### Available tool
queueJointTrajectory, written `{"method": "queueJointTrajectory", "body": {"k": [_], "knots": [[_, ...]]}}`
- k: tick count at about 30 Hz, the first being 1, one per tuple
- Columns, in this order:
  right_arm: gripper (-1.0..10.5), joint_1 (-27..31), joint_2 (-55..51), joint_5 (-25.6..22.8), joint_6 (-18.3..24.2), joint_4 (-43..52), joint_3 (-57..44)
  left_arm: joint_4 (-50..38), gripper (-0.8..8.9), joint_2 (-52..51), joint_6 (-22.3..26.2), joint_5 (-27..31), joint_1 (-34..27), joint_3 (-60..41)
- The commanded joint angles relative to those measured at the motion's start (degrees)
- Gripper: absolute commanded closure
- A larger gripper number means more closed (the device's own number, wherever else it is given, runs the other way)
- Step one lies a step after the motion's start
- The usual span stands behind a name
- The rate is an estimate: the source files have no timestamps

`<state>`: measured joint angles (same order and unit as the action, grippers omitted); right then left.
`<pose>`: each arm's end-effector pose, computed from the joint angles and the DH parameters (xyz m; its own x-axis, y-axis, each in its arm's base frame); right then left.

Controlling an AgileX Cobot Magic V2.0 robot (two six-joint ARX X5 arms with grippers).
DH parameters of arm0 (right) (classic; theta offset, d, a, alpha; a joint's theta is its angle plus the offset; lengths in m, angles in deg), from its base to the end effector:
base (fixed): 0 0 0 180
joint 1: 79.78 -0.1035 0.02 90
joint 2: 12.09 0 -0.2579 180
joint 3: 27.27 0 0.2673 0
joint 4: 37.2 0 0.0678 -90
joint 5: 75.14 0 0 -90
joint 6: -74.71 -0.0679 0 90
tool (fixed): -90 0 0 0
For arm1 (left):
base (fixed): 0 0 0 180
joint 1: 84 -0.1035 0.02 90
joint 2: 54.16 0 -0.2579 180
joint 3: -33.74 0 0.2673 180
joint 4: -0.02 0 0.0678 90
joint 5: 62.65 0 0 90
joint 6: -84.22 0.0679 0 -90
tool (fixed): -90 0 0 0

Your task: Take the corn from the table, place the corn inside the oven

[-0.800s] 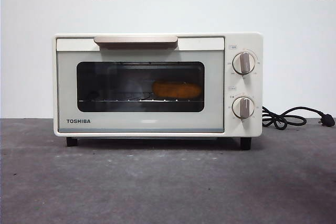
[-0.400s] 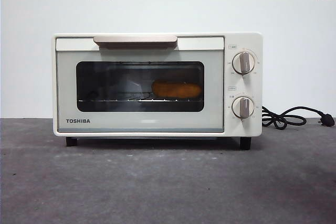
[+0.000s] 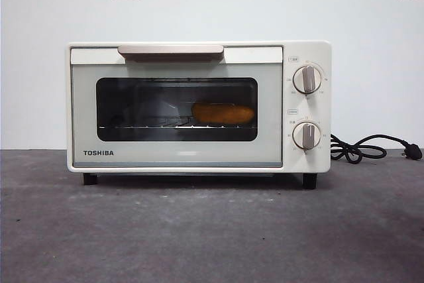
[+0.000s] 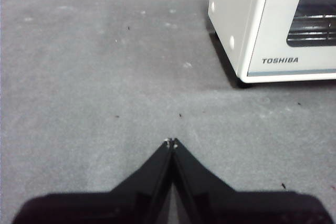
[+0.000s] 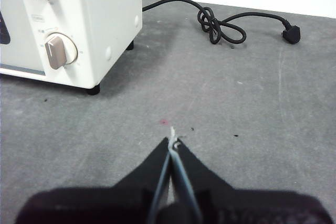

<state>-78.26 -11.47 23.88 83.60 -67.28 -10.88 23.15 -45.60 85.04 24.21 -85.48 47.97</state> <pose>0.1503 0.0067 0.1456 0.9608 0.1313 -0.2441 -0.1623 0.9804 -0.1115 0.1604 0.0004 0.1276 0.9536 -0.0302 -0.2996 0.0307 0.9995 -0.0028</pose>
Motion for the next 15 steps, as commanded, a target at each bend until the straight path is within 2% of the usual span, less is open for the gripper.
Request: {"method": "queueJointTrajectory", "body": {"k": [1, 15], "knots": [[9.5, 0.0, -0.02, -0.04, 0.35, 0.37, -0.33, -0.42, 8.17, 0.83, -0.37, 0.15, -0.09, -0.61], [9.5, 0.0, -0.02, -0.04, 0.33, 0.35, -0.33, -0.83, 8.17, 3.34, -0.37, 0.15, 0.11, -0.59]]}}
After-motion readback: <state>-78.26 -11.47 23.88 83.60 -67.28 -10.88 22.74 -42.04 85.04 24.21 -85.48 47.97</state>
